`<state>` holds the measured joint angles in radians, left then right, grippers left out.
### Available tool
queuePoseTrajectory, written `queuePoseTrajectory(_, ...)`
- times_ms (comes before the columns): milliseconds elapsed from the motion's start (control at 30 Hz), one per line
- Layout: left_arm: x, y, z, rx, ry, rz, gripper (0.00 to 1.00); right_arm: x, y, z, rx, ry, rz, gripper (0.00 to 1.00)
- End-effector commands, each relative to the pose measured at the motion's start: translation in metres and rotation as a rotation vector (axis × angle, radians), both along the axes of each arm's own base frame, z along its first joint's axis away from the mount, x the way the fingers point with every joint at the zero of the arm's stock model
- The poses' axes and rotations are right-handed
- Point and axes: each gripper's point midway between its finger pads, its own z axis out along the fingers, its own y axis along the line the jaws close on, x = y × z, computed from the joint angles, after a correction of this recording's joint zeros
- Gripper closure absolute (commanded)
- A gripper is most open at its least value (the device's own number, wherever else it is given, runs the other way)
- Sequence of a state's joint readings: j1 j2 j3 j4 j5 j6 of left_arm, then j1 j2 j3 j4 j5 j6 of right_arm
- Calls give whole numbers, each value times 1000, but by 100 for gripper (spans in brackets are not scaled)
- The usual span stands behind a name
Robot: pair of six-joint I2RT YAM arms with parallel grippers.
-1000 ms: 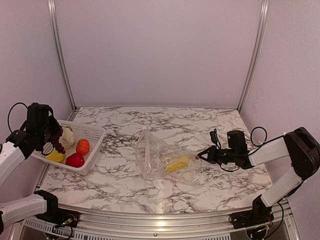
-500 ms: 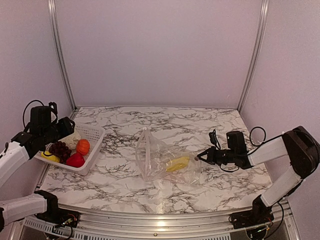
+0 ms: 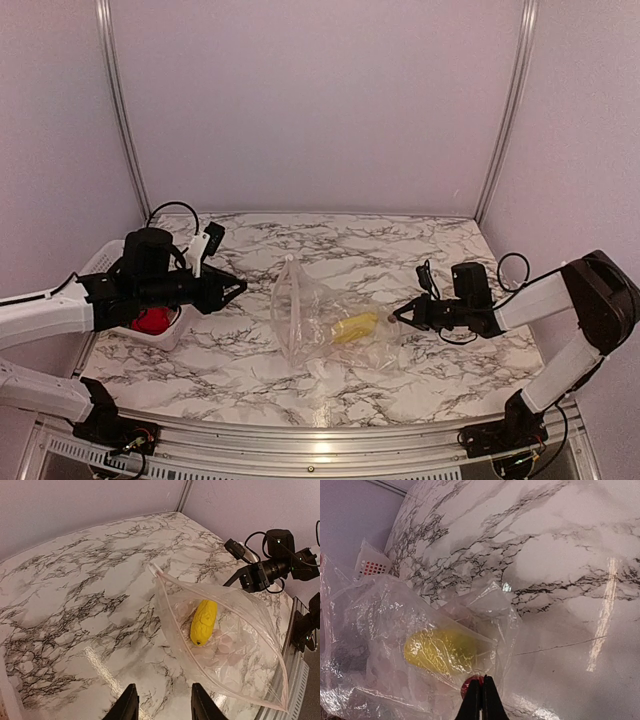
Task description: Open the zip-top bag and remove the fake food
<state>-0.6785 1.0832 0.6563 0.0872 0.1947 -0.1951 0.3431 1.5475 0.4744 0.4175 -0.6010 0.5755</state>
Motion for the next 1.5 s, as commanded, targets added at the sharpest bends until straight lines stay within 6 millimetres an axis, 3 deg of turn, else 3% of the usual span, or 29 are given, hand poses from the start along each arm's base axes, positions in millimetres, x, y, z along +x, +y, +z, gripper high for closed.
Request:
queuePoseTrajectory(0,-12,-43,17,67,-151,-193,65,7,1,5,9,-15,9,100)
queuePoseTrajectory(167,-24,-65,14,126,-250,-332,69,6,3,6,15,-14,23,100)
queuePoseTrajectory(500,-21,-95,-10,247,-268,-448,75,2,5,3,24,-9,37,100)
queuePoseTrajectory(967,-20,-151,-91,395,-209,-606,77,4,9,-8,39,10,52,100)
queuePoseTrajectory(1233,-15,-194,-115,374,-220,-652,65,6,13,-19,51,32,63,100)
queuePoseTrajectory(1333,-8,-203,-122,374,-216,-641,56,7,15,-21,51,35,70,100)
queuePoseTrajectory(1467,-6,-210,-127,378,-215,-637,50,6,16,-23,49,39,76,100)
